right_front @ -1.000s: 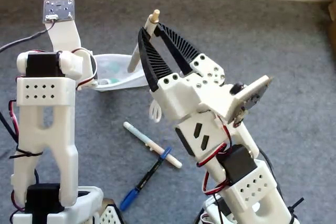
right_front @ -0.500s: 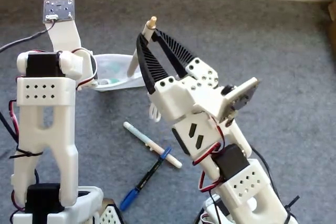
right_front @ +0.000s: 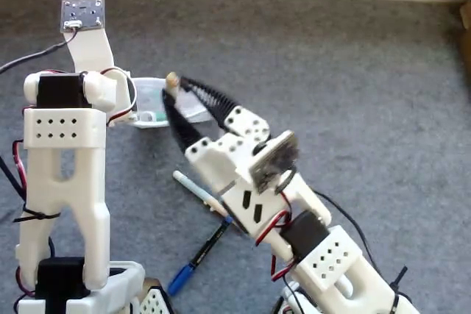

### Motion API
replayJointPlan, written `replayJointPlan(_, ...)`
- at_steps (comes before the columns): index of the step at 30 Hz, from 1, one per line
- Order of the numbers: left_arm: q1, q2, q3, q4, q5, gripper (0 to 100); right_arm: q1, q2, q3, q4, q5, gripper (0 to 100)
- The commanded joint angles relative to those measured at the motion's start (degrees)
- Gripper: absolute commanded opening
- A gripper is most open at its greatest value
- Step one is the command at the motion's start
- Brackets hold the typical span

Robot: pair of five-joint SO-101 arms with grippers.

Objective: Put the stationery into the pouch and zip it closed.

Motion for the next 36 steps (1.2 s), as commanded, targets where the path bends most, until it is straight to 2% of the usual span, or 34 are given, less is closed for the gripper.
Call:
replayJointPlan(1,-0.57,0.66,1.80,-1.32,-0.53,1,-3.21,-1.27,0.48,-1.27,3.87,0.5)
replayJointPlan(7,-0.57,0.66,1.80,-1.32,-0.53,1,-3.21,-1.27,0.75,-0.40,4.04,1.0)
replayJointPlan(9,-0.57,0.66,1.80,-1.32,-0.53,1,-3.30,-1.27,0.40,2.77,4.04,1.2)
replayJointPlan(15,-0.57,0.66,1.80,-1.32,-0.53,1,-3.38,-1.63,0.13,7.96,3.78,14.8)
replayJointPlan(26,-0.57,0.66,1.80,-1.32,-0.53,1,-3.03,-1.71,0.22,9.10,3.78,8.3)
replayJointPlan(31,-0.66,0.66,1.80,-1.32,-0.53,1,-3.03,-2.24,-0.40,20.62,3.69,8.1)
replayJointPlan(36,-2.59,0.66,1.45,-1.32,-0.44,1,-2.51,-10.51,-1.71,33.63,1.67,8.0)
